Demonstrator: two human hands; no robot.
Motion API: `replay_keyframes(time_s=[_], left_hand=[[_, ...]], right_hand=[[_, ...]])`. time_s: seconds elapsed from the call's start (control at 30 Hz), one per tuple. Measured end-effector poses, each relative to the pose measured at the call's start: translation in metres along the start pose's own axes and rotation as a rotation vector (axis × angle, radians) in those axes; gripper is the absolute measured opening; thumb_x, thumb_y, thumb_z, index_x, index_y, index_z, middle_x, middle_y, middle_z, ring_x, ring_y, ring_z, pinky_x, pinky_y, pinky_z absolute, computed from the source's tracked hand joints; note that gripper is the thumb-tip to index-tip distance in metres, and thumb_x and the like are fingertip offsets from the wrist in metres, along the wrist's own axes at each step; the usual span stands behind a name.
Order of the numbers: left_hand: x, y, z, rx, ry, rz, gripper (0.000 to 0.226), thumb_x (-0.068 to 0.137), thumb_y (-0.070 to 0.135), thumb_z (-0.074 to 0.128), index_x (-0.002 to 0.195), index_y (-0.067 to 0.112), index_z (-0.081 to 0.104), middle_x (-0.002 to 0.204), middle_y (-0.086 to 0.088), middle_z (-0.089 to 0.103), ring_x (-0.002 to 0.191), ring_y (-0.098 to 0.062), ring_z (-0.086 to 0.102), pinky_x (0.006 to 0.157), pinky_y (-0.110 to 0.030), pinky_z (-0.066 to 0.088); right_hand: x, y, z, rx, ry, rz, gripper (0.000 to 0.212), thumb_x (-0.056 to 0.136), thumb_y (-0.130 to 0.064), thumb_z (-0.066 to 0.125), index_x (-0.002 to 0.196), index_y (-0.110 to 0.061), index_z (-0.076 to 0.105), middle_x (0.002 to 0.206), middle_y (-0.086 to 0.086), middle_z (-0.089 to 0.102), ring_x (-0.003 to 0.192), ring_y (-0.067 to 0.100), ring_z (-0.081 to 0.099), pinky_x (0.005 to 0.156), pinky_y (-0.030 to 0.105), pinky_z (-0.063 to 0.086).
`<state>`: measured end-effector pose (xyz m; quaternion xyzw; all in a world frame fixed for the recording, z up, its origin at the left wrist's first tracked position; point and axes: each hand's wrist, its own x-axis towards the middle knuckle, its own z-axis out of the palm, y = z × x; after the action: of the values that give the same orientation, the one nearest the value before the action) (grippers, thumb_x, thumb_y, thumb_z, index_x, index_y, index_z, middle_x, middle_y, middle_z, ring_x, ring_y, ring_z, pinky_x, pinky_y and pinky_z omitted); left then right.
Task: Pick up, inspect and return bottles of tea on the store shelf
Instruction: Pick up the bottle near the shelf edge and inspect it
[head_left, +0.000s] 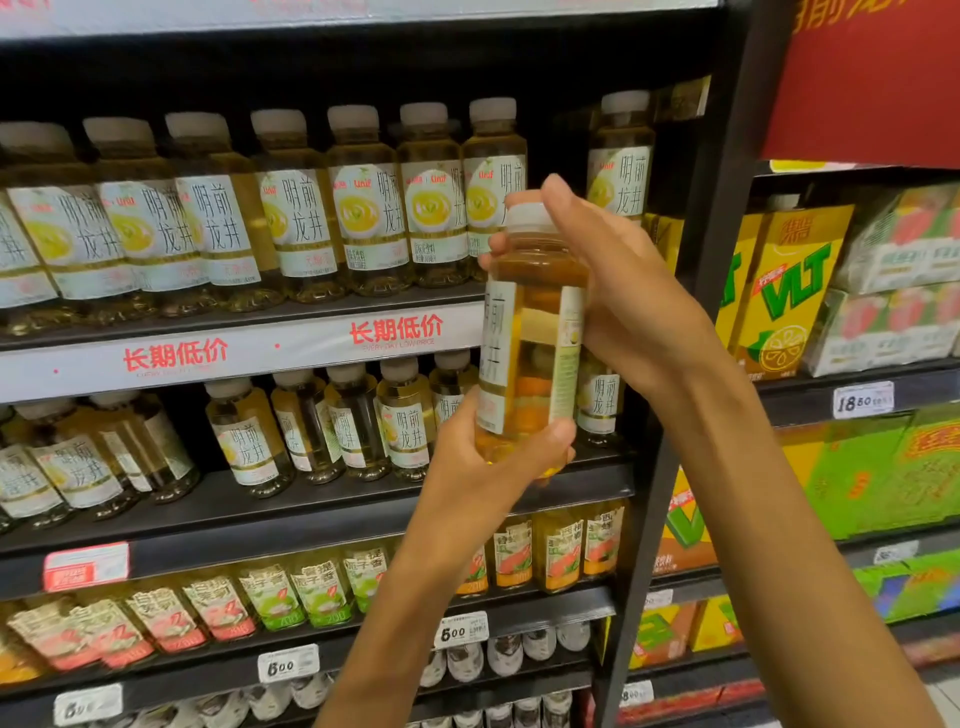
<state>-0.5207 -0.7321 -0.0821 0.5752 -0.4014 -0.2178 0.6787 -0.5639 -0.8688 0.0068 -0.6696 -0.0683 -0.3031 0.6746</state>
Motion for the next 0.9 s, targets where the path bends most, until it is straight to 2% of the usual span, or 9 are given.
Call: replay_keyframes(time_s=[0.13,0.2,0.33,0.47,0.53,0.63,0.73,0.83,0.9], left_hand=[[-0.001,-0.001,-0.007,-0.409,-0.297,-0.065,0.055,0.072,0.048,0.077,0.116,0.019,0.066,0.095,-0.011,0.070,0.071,-0.021,0.066,0.057,-0.024,0.052],[-0.001,-0.005,-0.006,-0.452,-0.329,-0.085,0.057,0.069,0.049,0.080,0.116,0.020,0.067,0.100,-0.013,0.070,0.078,-0.024,0.069,0.063,-0.027,0.055],[0.000,-0.010,-0.012,-0.286,-0.178,-0.038,0.074,0.068,0.045,0.079,0.132,0.021,0.050,0.124,-0.004,0.066,0.114,-0.022,0.063,0.090,-0.032,0.054],[0.001,-0.005,-0.010,0.061,-0.008,0.086,0.068,0.067,0.037,0.080,0.127,0.033,0.049,0.114,0.019,0.067,0.105,0.002,0.063,0.079,-0.007,0.048],[0.002,-0.006,-0.006,0.090,0.035,0.073,0.061,0.069,0.037,0.081,0.122,0.035,0.052,0.109,0.019,0.069,0.098,0.002,0.065,0.072,-0.007,0.049],[0.004,-0.004,-0.006,-0.319,-0.097,-0.025,0.067,0.068,0.037,0.080,0.126,0.018,0.053,0.100,-0.005,0.072,0.083,-0.017,0.070,0.062,-0.021,0.054],[0.001,-0.004,-0.004,-0.756,-0.352,-0.125,0.076,0.070,0.041,0.081,0.127,0.004,0.047,0.095,-0.014,0.068,0.074,-0.020,0.066,0.057,-0.026,0.053],[0.003,-0.009,-0.005,-0.862,-0.417,-0.148,0.068,0.072,0.041,0.080,0.122,0.001,0.058,0.101,-0.018,0.068,0.081,-0.025,0.068,0.065,-0.030,0.056],[0.006,-0.008,-0.010,-0.722,-0.333,-0.098,0.067,0.070,0.046,0.079,0.123,0.007,0.062,0.112,-0.019,0.068,0.096,-0.029,0.068,0.076,-0.034,0.057]], right_hand=[[0.002,0.003,-0.002,0.291,-0.129,0.093,0.032,0.097,-0.033,0.042,0.112,-0.012,0.061,0.094,0.006,0.071,0.097,0.026,0.068,0.086,0.039,0.055],[0.003,0.004,0.001,0.356,-0.167,0.074,0.029,0.097,-0.029,0.040,0.114,-0.011,0.055,0.090,0.005,0.069,0.092,0.023,0.068,0.081,0.037,0.055],[0.004,0.000,0.000,0.174,-0.078,-0.028,0.019,0.098,-0.021,0.047,0.109,-0.011,0.057,0.086,0.002,0.066,0.085,0.018,0.066,0.078,0.034,0.055],[0.005,-0.001,0.002,-0.020,0.086,-0.073,0.014,0.095,-0.024,0.057,0.106,-0.016,0.062,0.088,0.002,0.070,0.087,0.015,0.069,0.072,0.024,0.054],[0.007,0.000,0.002,0.025,0.081,-0.016,0.017,0.096,-0.029,0.056,0.106,-0.017,0.063,0.090,0.001,0.072,0.089,0.015,0.069,0.075,0.025,0.054],[0.010,0.000,-0.002,0.216,-0.031,0.109,0.026,0.098,-0.033,0.048,0.108,-0.014,0.063,0.099,0.005,0.071,0.101,0.022,0.066,0.085,0.034,0.054],[0.010,0.006,-0.003,0.319,-0.118,0.139,0.028,0.098,-0.028,0.043,0.116,-0.011,0.057,0.104,0.008,0.068,0.107,0.028,0.064,0.095,0.045,0.051],[0.011,0.005,-0.001,0.259,-0.120,0.068,0.023,0.099,-0.019,0.042,0.116,-0.011,0.055,0.093,0.005,0.068,0.095,0.026,0.068,0.092,0.047,0.051],[0.011,-0.002,-0.002,0.150,-0.061,0.008,0.019,0.099,-0.017,0.045,0.113,-0.012,0.057,0.091,0.004,0.069,0.091,0.023,0.068,0.085,0.040,0.055]])
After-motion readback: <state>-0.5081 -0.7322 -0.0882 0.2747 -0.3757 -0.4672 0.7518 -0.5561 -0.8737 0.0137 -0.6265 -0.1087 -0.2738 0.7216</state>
